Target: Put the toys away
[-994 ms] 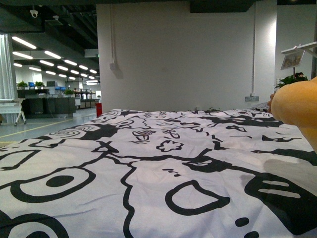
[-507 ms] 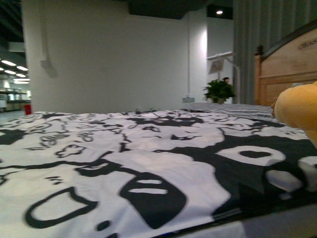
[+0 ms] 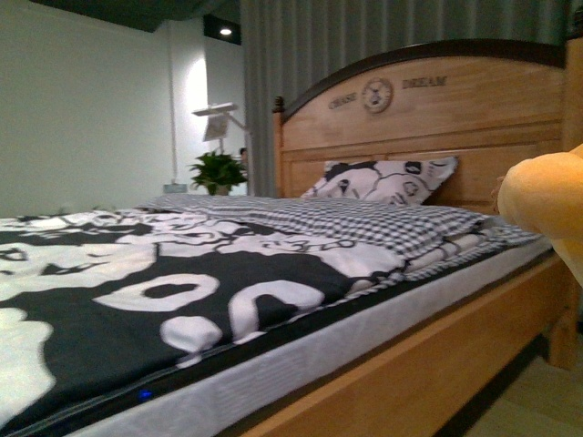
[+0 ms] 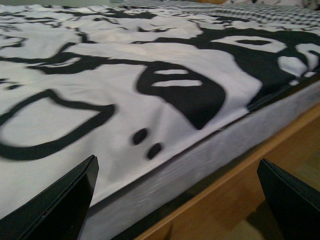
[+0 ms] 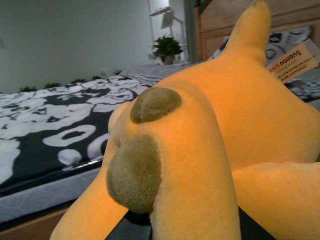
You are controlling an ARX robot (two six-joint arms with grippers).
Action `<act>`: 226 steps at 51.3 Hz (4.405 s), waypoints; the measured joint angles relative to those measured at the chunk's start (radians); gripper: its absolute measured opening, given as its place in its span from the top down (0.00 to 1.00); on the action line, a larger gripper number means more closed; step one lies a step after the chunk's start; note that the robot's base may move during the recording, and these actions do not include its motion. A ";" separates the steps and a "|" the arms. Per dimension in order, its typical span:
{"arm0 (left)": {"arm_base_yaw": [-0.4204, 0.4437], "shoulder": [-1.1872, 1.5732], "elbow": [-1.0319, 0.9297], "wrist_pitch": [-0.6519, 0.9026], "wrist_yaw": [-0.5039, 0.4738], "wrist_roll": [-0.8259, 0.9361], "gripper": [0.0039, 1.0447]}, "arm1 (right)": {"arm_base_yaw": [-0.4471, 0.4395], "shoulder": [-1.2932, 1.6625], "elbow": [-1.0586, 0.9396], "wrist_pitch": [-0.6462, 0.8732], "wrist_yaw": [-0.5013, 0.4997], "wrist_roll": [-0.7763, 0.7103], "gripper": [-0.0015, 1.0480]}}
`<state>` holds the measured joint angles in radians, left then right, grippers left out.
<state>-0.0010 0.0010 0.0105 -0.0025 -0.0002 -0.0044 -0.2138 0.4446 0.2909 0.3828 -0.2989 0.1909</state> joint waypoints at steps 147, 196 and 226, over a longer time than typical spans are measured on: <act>0.000 0.000 0.000 0.000 0.000 0.000 0.05 | 0.000 -0.002 -0.003 0.000 0.000 0.000 0.84; 0.000 0.000 0.000 0.000 0.000 0.000 0.05 | 0.000 -0.002 -0.003 0.000 0.000 -0.001 0.84; 0.000 0.000 0.000 0.000 0.000 0.000 0.05 | 0.000 -0.001 -0.003 0.000 -0.001 -0.001 0.84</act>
<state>-0.0010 0.0006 0.0105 -0.0021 -0.0006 -0.0044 -0.2134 0.4438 0.2882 0.3828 -0.2996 0.1902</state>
